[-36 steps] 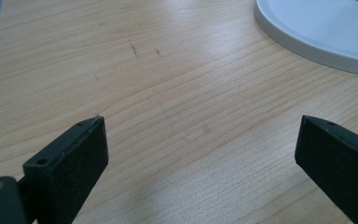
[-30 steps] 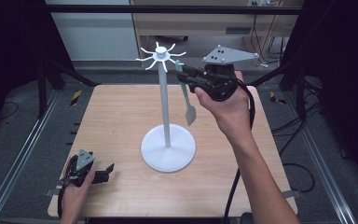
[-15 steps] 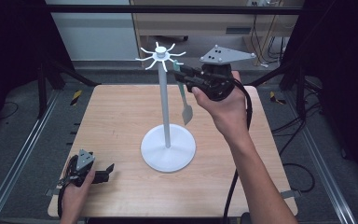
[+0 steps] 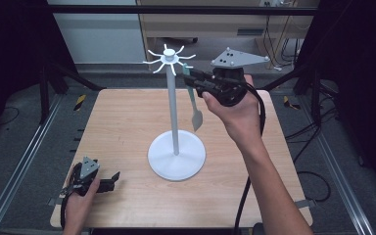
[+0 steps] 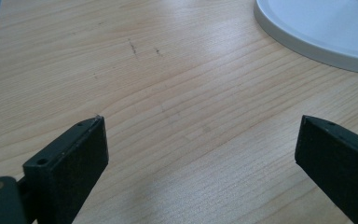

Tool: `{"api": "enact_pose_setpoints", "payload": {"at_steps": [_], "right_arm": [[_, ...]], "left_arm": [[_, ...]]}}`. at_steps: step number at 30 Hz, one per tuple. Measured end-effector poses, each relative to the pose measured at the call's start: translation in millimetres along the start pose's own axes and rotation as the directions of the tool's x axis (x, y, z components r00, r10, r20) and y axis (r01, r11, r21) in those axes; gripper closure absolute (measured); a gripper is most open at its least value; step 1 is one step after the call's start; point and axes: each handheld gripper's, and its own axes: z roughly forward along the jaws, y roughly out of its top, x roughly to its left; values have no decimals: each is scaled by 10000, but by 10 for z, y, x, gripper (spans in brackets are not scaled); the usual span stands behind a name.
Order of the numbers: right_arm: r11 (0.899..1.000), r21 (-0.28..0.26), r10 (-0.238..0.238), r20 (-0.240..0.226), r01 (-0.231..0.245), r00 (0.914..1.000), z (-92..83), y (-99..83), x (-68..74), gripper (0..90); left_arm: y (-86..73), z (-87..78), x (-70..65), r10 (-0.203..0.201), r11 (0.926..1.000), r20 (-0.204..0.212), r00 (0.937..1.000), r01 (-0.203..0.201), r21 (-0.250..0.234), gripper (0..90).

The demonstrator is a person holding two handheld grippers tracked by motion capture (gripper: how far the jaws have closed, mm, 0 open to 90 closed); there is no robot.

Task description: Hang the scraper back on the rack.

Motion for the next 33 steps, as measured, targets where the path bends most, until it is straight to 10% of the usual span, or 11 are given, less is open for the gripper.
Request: {"api": "enact_pose_setpoints", "payload": {"at_steps": [33], "right_arm": [[9978, 616, 173, 900, -229, 9958, -385, -283, -189, 684]], "left_arm": [[-1, 4, -6, 30, 10000, 13, 10000, -30, 24, 21]]}}
